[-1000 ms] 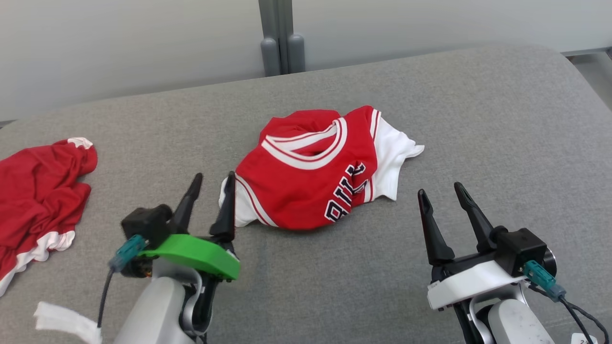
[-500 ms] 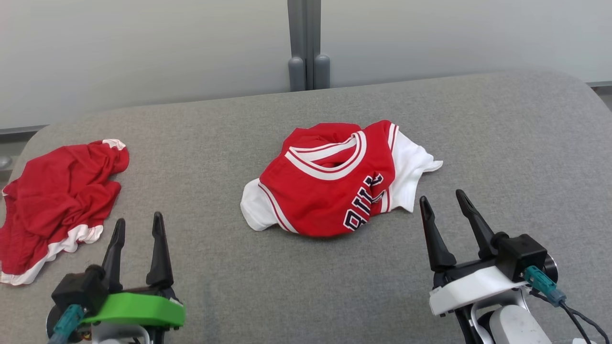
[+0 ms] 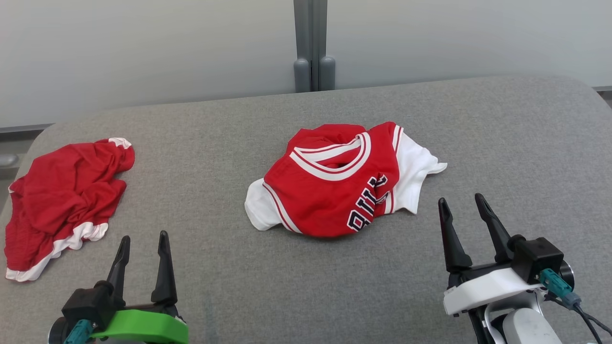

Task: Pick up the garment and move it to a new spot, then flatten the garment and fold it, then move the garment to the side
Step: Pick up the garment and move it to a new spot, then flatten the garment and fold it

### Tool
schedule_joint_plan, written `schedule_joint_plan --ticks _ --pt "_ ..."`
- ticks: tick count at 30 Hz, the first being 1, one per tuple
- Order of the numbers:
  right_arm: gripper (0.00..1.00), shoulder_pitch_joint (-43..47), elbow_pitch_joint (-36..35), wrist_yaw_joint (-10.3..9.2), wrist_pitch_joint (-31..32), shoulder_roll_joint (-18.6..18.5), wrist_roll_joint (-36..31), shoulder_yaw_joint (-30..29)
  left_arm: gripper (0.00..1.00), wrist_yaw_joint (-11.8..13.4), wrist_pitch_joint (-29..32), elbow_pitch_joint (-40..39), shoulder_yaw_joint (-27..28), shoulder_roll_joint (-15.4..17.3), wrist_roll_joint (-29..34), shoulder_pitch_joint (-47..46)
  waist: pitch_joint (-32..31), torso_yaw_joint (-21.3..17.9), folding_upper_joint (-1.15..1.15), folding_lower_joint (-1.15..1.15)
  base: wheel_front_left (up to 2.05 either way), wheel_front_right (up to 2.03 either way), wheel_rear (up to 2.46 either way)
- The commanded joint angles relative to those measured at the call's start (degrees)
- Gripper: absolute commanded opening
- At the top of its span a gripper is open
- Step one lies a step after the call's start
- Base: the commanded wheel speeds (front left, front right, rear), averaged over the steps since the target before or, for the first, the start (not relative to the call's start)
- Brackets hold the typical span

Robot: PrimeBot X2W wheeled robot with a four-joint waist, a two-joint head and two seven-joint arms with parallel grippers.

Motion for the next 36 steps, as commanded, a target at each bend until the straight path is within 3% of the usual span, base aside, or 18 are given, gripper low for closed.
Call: schedule_joint_plan --ticks 1,12,13,17,24,29,36 --pt "1.0 0.3 0.1 -0.02 -0.2 -0.1 -0.2 -0.2 1.0 -0.4 0.0 -0.2 0.1 -0.1 0.4 0.9 0.0 0.0 0.0 0.0 0.0 0.0 0.0" --pt "1.0 0.3 0.2 -0.02 -0.2 -0.1 0.6 -0.4 1.0 -1.3 0.0 0.8 0.4 -0.7 1.8 0.4 0.2 0.4 0.0 0.0 0.0 0.0 0.0" --pt "1.0 0.0 0.5 -0.02 -0.2 -0.2 3.4 -0.9 1.0 -1.4 0.0 0.7 0.5 -0.7 1.9 0.3 0.3 0.5 0.0 0.0 0.0 0.0 0.0" --pt "1.0 -3.8 3.3 -0.01 0.3 -0.1 2.7 -1.9 1.0 -1.5 0.0 0.4 0.5 -0.9 2.3 -0.6 1.4 0.8 0.0 0.0 0.0 0.0 0.0" --pt "1.0 -18.8 12.7 -0.01 13.5 -0.3 1.4 -5.7 1.0 -1.9 0.0 -1.0 -0.2 -1.0 2.7 -3.5 6.3 2.5 0.0 0.0 0.0 0.0 0.0" --pt "1.0 -29.9 22.3 -0.02 23.2 -4.2 1.9 -8.6 1.0 -2.1 0.0 -3.1 -1.6 -1.2 3.0 -6.0 11.3 5.3 0.0 0.0 0.0 0.0 0.0" --pt "1.0 -39.3 33.8 -0.01 28.9 -8.7 1.9 -8.2 1.0 -2.3 0.0 -3.9 -2.8 -1.3 3.2 -8.4 16.0 8.7 0.0 0.0 0.0 0.0 0.0"
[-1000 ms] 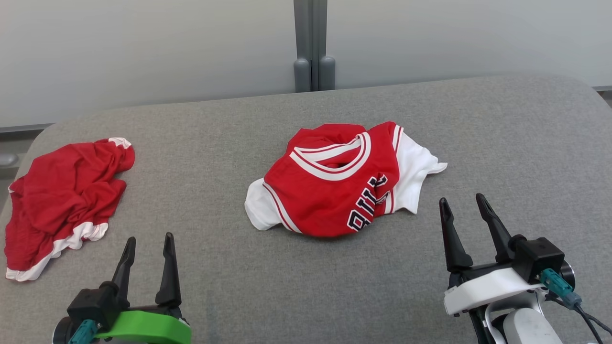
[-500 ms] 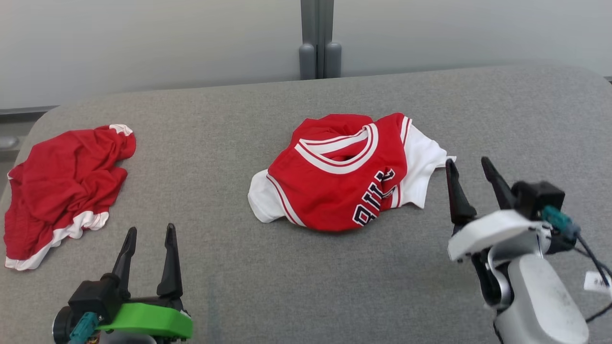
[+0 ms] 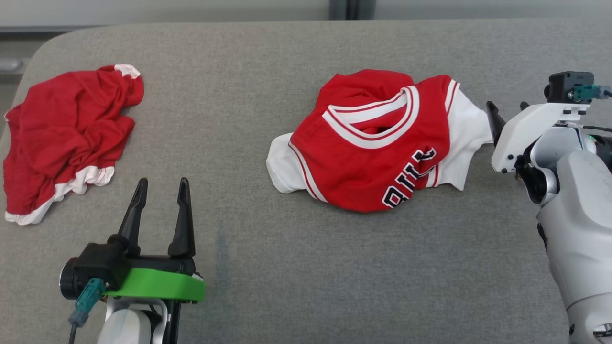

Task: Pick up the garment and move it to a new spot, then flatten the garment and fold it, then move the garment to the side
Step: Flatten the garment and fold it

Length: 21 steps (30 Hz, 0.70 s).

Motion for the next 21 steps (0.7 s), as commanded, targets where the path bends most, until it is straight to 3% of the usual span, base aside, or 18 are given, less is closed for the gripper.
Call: schedule_joint_plan --ticks 1,5,12,13,14,15,21 --pt "1.0 -1.7 1.6 -0.01 0.7 -1.1 -0.2 0.7 1.0 -0.3 0.0 -0.1 -0.1 0.1 0.0 -1.3 3.8 3.6 0.0 0.0 0.0 0.0 0.0" --pt "1.0 -4.0 6.0 -0.01 1.3 -3.5 -1.1 3.3 1.0 -0.3 0.0 -0.1 -0.3 0.0 -0.1 -1.8 5.1 4.8 0.0 0.0 0.0 0.0 0.0" --pt "1.0 -5.6 11.9 -0.01 4.5 -4.7 3.5 8.3 1.0 -0.3 0.0 0.4 -0.7 -0.1 -0.3 -2.2 6.0 5.9 0.0 0.0 0.0 0.0 0.0" --pt "0.71 -5.3 12.6 0.0 5.1 -4.7 4.4 9.3 1.0 -0.3 0.0 0.5 -0.8 -0.1 -0.3 -2.3 5.9 6.0 0.0 0.0 0.0 0.0 0.0" --pt "0.15 -5.2 12.8 0.01 5.3 -4.6 5.0 10.1 1.0 -0.3 0.0 0.6 -0.9 -0.1 -0.3 -2.3 5.8 6.0 0.0 0.0 0.0 0.0 0.0" --pt "0.0 -5.0 12.8 0.02 5.4 -4.5 5.7 11.4 1.0 -0.3 0.0 0.8 -1.0 -0.1 -0.4 -2.2 5.5 6.0 0.0 0.0 0.0 0.0 0.0" --pt "0.0 -5.2 8.3 0.0 0.8 -5.7 9.8 16.2 1.0 -0.3 0.0 1.8 -1.1 -0.1 -0.8 -1.0 2.7 5.6 0.0 0.0 0.0 0.0 0.0"
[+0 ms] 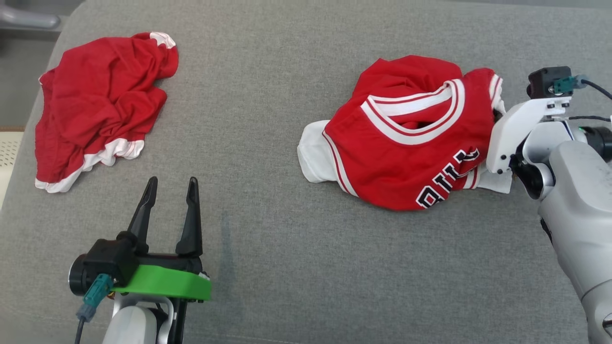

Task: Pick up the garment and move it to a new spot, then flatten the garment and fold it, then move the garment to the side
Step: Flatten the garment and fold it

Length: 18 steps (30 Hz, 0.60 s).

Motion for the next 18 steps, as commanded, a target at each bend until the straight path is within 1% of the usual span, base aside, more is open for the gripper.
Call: schedule_joint_plan --ticks 1,4,7,9,12,15,18 --pt "0.0 -0.2 -1.7 0.0 -1.4 0.0 1.0 0.8 1.0 -0.1 0.0 0.2 0.2 0.1 -0.4 0.5 -1.8 -0.6 0.0 0.0 0.0 0.0 0.0" --pt "0.0 -1.8 -6.4 0.0 -4.4 0.9 3.4 2.5 1.0 -0.1 0.0 0.2 0.4 0.1 -0.5 1.0 -3.3 -1.3 0.0 0.0 0.0 0.0 0.0" --pt "0.0 -4.2 -13.3 0.0 -7.2 2.2 6.7 4.8 1.0 -0.1 0.0 0.2 0.5 0.1 -0.6 1.3 -4.7 -2.0 0.0 0.0 0.0 0.0 0.0" --pt "0.0 -5.9 -17.1 0.0 -8.8 2.8 7.6 6.2 1.0 -0.1 0.0 0.2 0.7 0.1 -0.5 1.5 -5.4 -2.4 0.0 0.0 0.0 0.0 0.0" --pt "0.0 -8.7 -21.4 0.01 -10.9 5.2 9.9 7.3 1.0 -0.1 0.0 0.2 1.0 0.0 -0.5 1.6 -6.2 -2.8 0.0 0.0 0.0 0.0 0.0" --pt "0.0 -12.7 -23.4 0.0 -12.7 8.0 12.5 7.4 1.0 -0.1 0.0 0.0 1.1 0.0 -0.4 1.8 -6.7 -3.0 0.0 0.0 0.0 0.0 0.0" --pt "0.0 -16.5 -23.6 0.0 -14.3 10.2 13.5 7.7 1.0 -0.1 0.0 -0.1 1.3 0.0 -0.4 1.8 -6.9 -2.9 0.0 0.0 0.0 0.0 0.0"
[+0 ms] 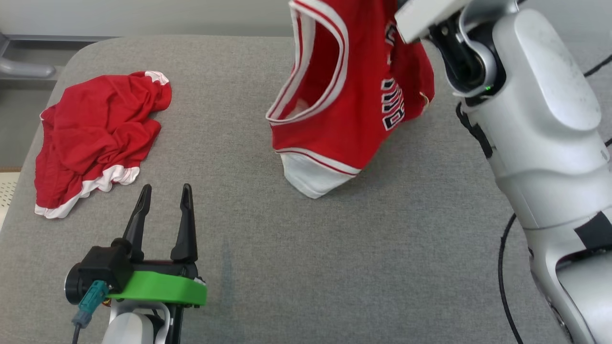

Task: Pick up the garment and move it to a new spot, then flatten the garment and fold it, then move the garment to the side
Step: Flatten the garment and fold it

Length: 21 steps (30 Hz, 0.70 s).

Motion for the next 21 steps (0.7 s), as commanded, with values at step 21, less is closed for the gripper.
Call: schedule_joint_plan --ticks 21 --pt "0.0 8.7 16.8 0.0 -12.6 -6.7 -7.4 -11.3 1.0 -0.1 0.0 -0.5 0.0 -0.1 -0.9 0.5 0.9 -2.7 0.0 0.0 0.0 0.0 0.0"
